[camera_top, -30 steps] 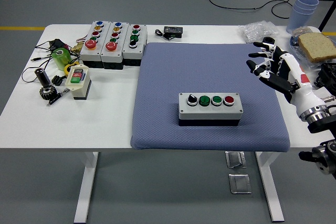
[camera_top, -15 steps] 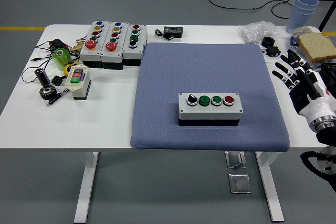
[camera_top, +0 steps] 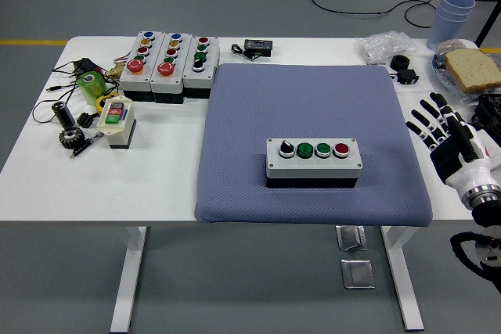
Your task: Pick up the button,place it on the desk,press the button,press the button
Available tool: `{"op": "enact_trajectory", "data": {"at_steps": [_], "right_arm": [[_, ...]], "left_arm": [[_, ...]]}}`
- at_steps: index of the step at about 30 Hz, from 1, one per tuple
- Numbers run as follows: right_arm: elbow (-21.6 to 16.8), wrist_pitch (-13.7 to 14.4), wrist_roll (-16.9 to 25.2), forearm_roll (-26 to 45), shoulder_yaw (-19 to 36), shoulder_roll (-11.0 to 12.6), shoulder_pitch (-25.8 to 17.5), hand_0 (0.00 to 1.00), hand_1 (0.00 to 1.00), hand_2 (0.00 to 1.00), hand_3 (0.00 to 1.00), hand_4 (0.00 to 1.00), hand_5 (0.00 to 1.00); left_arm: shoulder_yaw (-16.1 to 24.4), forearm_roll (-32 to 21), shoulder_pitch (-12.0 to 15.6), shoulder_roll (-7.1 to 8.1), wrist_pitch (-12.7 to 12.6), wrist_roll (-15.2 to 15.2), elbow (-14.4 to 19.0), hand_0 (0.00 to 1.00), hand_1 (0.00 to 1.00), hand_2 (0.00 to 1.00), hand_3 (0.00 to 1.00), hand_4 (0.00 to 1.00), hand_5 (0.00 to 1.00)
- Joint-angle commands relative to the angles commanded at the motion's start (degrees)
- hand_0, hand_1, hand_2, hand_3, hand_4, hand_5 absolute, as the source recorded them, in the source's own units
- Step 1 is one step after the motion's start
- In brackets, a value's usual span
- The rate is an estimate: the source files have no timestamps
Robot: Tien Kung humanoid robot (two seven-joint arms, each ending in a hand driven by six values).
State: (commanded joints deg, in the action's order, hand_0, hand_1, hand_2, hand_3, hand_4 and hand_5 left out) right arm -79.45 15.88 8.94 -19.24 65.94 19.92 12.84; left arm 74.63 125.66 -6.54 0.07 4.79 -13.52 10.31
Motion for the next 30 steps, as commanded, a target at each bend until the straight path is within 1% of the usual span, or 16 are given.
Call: {"op": "enact_trajectory", "data": {"at_steps": [30], "right_arm": [[0.38, -0.27, -0.22, -0.32, -0.35, -0.49, 0.08, 0.76, 0.716, 0.759, 0.718, 0.759, 0.399]], "left_arm": [[-0.08, 0.11, -0.14, 0.01, 0.17, 0.09, 0.0, 0.651, 0.646, 0.641, 0.545, 0.308, 0.846]]}}
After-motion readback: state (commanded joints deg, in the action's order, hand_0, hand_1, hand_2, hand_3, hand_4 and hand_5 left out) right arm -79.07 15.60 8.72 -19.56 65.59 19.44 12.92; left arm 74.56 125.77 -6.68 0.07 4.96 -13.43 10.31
